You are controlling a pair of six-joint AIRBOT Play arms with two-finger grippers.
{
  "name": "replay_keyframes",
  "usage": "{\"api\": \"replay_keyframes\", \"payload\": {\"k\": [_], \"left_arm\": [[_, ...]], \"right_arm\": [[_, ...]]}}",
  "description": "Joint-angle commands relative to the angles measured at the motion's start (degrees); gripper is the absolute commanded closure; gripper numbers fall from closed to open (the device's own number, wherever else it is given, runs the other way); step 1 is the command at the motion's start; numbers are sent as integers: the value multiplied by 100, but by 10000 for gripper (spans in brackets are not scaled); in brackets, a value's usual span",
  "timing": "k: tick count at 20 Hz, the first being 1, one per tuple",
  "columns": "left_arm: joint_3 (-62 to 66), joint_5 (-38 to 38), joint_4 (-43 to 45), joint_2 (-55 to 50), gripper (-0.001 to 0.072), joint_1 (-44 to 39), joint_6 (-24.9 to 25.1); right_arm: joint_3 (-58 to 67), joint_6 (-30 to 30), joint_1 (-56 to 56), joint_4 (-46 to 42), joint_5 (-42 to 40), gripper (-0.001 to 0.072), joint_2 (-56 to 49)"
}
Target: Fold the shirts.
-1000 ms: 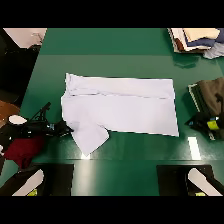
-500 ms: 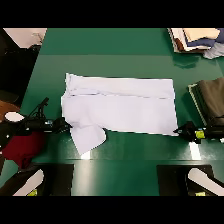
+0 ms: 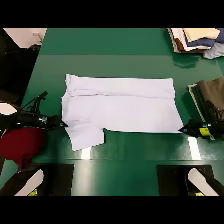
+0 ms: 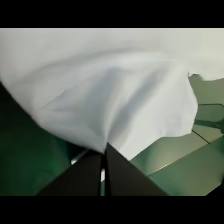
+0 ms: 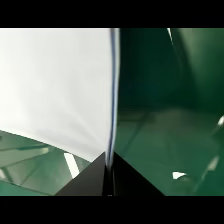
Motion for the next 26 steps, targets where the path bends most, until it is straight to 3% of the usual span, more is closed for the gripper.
{"api": "replay_keyframes", "payload": {"k": [1,4,6,9,14,21,26], "left_arm": [[118,-549,546,684,687,4,-249],[118,-1427,1029,1486,686,4,-688],[125,-1821,791,1740,686,2,-916],[308,-1300,466,1729,686,2,-896],[769,15,424,1182,686,2,-278],[1451,1069,-181,-946,684,2,409],[2267,1469,-317,-2280,683,-417,793]], "right_arm": [[-61,413,15,-855,691,700,1084],[-109,704,17,-1408,1187,700,2061],[61,772,20,-1384,1257,700,2542],[485,861,31,-1178,1029,700,2769],[1029,828,299,-739,256,700,1462],[2190,970,1537,-741,-846,700,-879],[3106,1121,1851,-732,-922,699,-2052]]}}
